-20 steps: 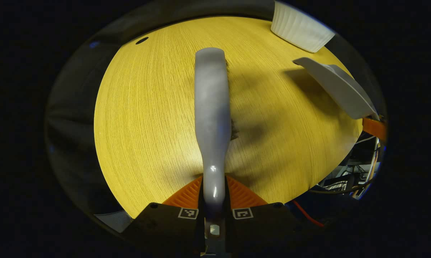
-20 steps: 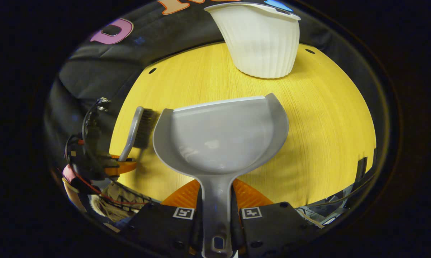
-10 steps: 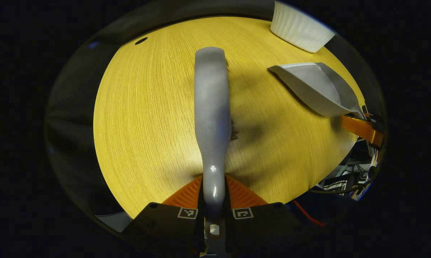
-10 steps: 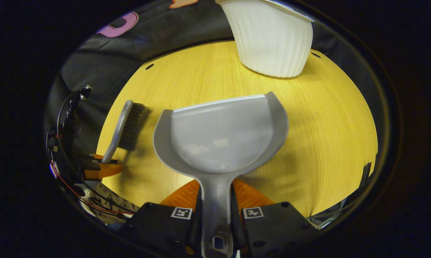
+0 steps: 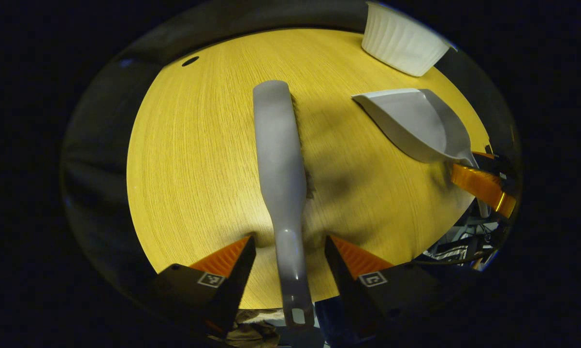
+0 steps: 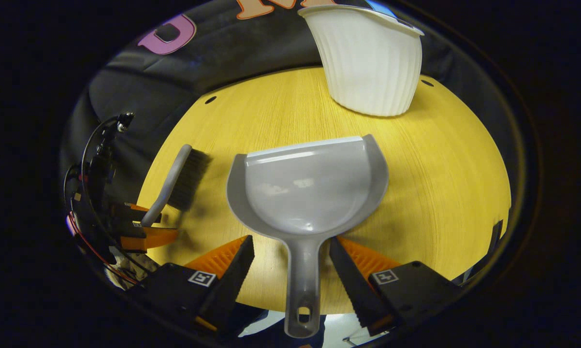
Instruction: Pick up the small broom and dustpan from the desktop, sweep the trash into the dustpan with the broom, and then empty the trash into the garbage bin.
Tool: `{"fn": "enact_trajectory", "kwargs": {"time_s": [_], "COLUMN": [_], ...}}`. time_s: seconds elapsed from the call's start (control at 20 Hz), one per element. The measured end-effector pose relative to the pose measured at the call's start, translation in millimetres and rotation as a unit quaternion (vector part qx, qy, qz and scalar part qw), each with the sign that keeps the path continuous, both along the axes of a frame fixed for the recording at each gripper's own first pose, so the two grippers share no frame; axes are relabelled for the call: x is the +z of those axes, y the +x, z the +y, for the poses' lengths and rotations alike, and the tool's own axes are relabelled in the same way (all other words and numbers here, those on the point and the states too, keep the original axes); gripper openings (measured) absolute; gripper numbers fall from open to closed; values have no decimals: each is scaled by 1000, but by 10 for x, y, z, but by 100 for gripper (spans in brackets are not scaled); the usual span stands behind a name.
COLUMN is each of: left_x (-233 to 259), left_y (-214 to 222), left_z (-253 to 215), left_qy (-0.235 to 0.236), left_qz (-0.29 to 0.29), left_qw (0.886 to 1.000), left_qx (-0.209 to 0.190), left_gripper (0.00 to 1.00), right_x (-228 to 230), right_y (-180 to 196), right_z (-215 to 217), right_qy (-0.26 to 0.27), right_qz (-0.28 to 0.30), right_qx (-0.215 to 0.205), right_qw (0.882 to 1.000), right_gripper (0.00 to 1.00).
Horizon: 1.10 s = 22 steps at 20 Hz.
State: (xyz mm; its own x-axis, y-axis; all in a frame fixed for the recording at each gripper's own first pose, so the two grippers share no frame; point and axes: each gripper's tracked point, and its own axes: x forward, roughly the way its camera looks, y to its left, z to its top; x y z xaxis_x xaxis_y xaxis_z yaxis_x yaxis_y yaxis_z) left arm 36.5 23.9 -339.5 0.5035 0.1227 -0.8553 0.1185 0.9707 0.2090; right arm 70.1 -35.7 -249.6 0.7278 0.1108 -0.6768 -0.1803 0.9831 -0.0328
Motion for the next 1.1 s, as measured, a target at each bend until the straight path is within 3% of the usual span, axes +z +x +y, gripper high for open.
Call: {"fn": "enact_trajectory", "kwargs": {"time_s": [0.05,0.1,0.2,0.3,0.35,0.5,0.55,0.6,0.65,0.7,0.8,0.85,0.9,0.95,1.0,1.1], "left_x": [64,142,373,698,864,1318,1460,1595,1735,1861,2090,2180,2178,2199,2208,2167], "left_y": [36,75,138,203,227,211,205,176,141,120,95,80,81,91,81,53], "left_z": [-37,-91,-195,-228,-241,-499,-549,-583,-629,-689,-717,-741,-748,-773,-781,-761], "left_qy": [-10,-24,-44,-39,-38,-63,-64,-63,-59,-56,-54,-57,-61,-66,-67,-60], "left_qz": [-19,-42,-96,-163,-193,-275,-300,-324,-347,-369,-404,-417,-424,-431,-431,-421], "left_qw": [1000,999,994,986,980,959,952,944,936,927,913,907,903,899,898,903], "left_qx": [5,4,1,1,-1,-21,-24,-27,-29,-31,-31,-31,-34,-43,-49,-54], "left_gripper": [94,94,91,90,91,94,95,95,94,94,94,94,94,93,94,93], "right_x": [65,138,357,708,902,1528,1692,1875,2087,2282,2515,2599,2664,2713,2726,2637], "right_y": [-3,-4,-2,-61,-77,-165,-221,-278,-310,-358,-477,-546,-606,-655,-690,-737], "right_z": [3,1,-9,-23,-26,-40,-37,-21,32,77,67,74,86,89,83,64], "right_qy": [2,7,23,39,44,46,44,45,45,44,42,42,44,45,46,45], "right_qz": [-11,-24,-63,-115,-145,-240,-267,-294,-319,-339,-372,-385,-397,-407,-412,-405], "right_qx": [-1,-3,-6,-6,-4,-3,-3,-1,-1,0,0,0,0,1,-2,-7], "right_qw": [1000,1000,998,993,988,970,963,955,947,940,927,922,917,912,910,913], "right_gripper": [100,96,100,96,100,100,95,100,95,100,100,94,100,94,100,100]}}
